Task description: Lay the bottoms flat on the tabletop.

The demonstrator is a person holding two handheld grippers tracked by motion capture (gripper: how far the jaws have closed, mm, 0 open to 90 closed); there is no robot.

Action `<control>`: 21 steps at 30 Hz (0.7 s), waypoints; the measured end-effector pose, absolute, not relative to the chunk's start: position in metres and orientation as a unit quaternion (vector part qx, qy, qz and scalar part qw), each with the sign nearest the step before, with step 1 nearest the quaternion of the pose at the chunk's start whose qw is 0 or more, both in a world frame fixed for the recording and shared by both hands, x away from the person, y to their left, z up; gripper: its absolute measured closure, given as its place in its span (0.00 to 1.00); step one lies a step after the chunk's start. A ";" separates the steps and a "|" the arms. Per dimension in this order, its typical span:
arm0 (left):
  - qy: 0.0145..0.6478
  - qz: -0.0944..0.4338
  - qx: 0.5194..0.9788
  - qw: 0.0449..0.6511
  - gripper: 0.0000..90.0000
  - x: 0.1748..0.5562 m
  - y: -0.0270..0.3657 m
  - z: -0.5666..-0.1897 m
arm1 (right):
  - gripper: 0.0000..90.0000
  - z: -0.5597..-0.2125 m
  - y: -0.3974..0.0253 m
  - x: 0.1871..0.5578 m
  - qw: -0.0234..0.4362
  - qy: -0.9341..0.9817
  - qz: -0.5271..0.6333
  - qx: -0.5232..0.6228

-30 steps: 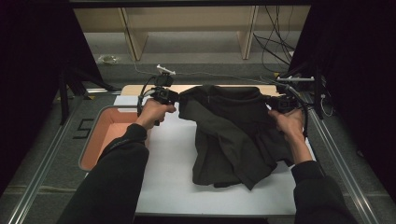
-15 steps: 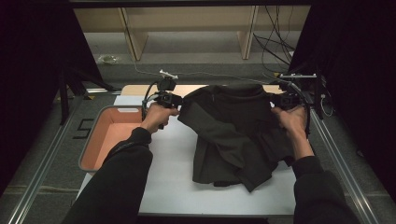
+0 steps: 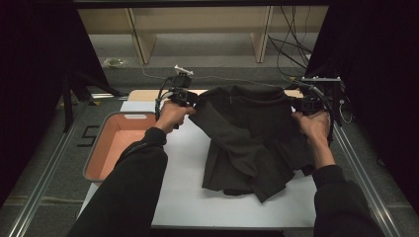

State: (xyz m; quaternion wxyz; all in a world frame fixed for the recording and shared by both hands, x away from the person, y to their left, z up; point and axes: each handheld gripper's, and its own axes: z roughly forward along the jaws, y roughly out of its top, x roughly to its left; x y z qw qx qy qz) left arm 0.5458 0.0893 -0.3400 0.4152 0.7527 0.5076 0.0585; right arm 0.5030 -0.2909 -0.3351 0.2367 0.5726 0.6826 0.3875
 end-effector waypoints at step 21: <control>0.535 0.051 0.735 0.414 0.33 0.490 0.131 -0.353 | 0.99 -0.347 -0.300 0.514 0.243 0.671 0.368 0.596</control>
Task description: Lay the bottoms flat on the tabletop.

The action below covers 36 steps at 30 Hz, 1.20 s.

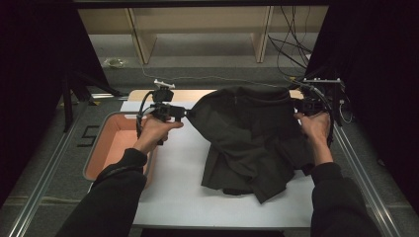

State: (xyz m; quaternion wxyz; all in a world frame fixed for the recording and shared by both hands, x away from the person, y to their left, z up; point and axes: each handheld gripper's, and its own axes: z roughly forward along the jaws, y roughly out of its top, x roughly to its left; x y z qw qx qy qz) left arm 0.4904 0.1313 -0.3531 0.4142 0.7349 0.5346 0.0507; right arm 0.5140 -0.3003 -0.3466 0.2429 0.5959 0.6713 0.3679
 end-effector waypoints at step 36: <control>0.499 -0.015 0.742 0.448 0.94 0.500 0.105 -0.355 | 1.00 -0.331 -0.305 0.508 0.255 0.665 0.379 0.591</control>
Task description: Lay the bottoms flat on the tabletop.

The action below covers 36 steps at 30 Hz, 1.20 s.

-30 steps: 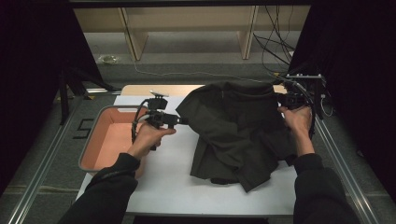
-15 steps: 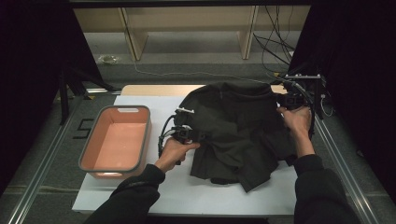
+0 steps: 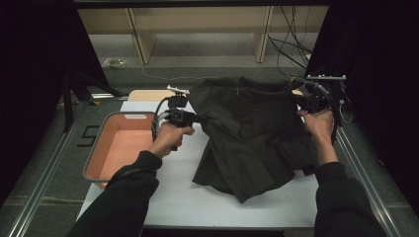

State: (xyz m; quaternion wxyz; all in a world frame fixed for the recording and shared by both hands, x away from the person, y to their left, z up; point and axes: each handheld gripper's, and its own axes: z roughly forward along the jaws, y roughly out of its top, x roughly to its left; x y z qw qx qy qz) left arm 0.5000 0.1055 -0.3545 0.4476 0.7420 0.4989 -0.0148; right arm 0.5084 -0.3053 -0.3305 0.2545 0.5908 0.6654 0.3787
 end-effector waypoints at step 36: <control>0.537 0.006 0.773 0.338 0.29 0.474 0.109 -0.425 | 0.37 -0.398 -0.336 0.475 0.199 0.727 0.309 0.580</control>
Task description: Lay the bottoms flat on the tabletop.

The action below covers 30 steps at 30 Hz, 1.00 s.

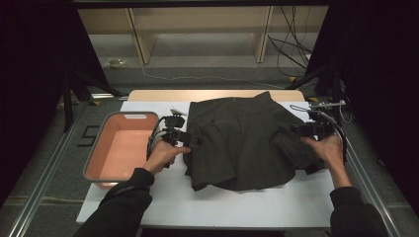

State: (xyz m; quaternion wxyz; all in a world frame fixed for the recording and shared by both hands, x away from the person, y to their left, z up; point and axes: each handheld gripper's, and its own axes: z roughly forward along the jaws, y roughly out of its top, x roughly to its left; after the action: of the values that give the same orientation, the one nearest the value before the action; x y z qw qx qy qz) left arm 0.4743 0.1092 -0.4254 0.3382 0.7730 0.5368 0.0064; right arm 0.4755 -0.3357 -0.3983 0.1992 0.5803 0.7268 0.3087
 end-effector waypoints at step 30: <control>0.497 0.014 0.820 0.285 0.45 0.451 0.089 -0.471 | 0.25 -0.453 -0.357 0.467 0.158 0.734 0.240 0.615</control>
State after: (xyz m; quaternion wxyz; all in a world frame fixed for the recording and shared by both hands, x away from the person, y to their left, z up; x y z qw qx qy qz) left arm 0.4512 0.0890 -0.4711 0.2850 0.8197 0.4967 0.0135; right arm 0.4665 -0.3568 -0.4533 0.1581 0.6150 0.7343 0.2399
